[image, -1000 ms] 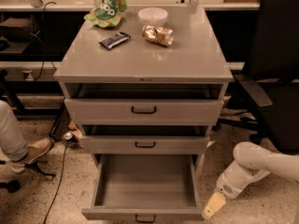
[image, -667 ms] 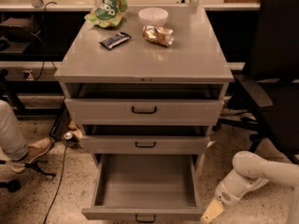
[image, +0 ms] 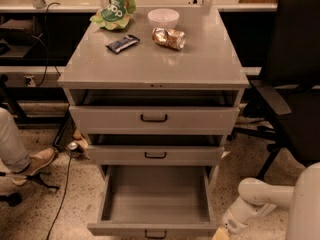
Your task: Close bottom drawer
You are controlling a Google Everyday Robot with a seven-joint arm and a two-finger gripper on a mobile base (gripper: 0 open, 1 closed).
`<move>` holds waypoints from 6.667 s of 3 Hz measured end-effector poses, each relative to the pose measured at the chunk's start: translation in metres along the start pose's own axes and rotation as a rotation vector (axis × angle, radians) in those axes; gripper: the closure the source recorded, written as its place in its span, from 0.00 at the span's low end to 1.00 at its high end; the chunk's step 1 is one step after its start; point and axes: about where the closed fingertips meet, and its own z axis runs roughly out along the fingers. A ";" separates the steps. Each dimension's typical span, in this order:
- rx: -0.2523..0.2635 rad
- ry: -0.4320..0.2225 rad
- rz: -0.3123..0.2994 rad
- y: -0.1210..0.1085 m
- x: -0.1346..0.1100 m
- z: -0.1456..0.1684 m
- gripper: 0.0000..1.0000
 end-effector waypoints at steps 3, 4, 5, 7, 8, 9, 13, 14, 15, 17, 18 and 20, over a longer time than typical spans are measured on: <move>0.019 -0.071 -0.028 -0.035 -0.014 0.090 1.00; 0.049 -0.137 -0.068 -0.046 -0.027 0.110 1.00; 0.113 -0.188 -0.106 -0.054 -0.046 0.129 1.00; 0.184 -0.289 -0.131 -0.067 -0.077 0.135 1.00; 0.184 -0.290 -0.131 -0.067 -0.077 0.135 1.00; 0.201 -0.304 -0.159 -0.070 -0.084 0.136 1.00; 0.310 -0.397 -0.267 -0.102 -0.145 0.126 1.00; 0.310 -0.397 -0.267 -0.102 -0.145 0.126 1.00; 0.356 -0.432 -0.273 -0.104 -0.151 0.121 1.00; 0.440 -0.543 -0.375 -0.128 -0.202 0.105 1.00; 0.461 -0.591 -0.413 -0.144 -0.229 0.093 1.00; 0.480 -0.638 -0.451 -0.158 -0.256 0.082 1.00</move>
Offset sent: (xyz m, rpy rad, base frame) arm 0.0021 0.0163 -0.0508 -0.0119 -0.0067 -0.0072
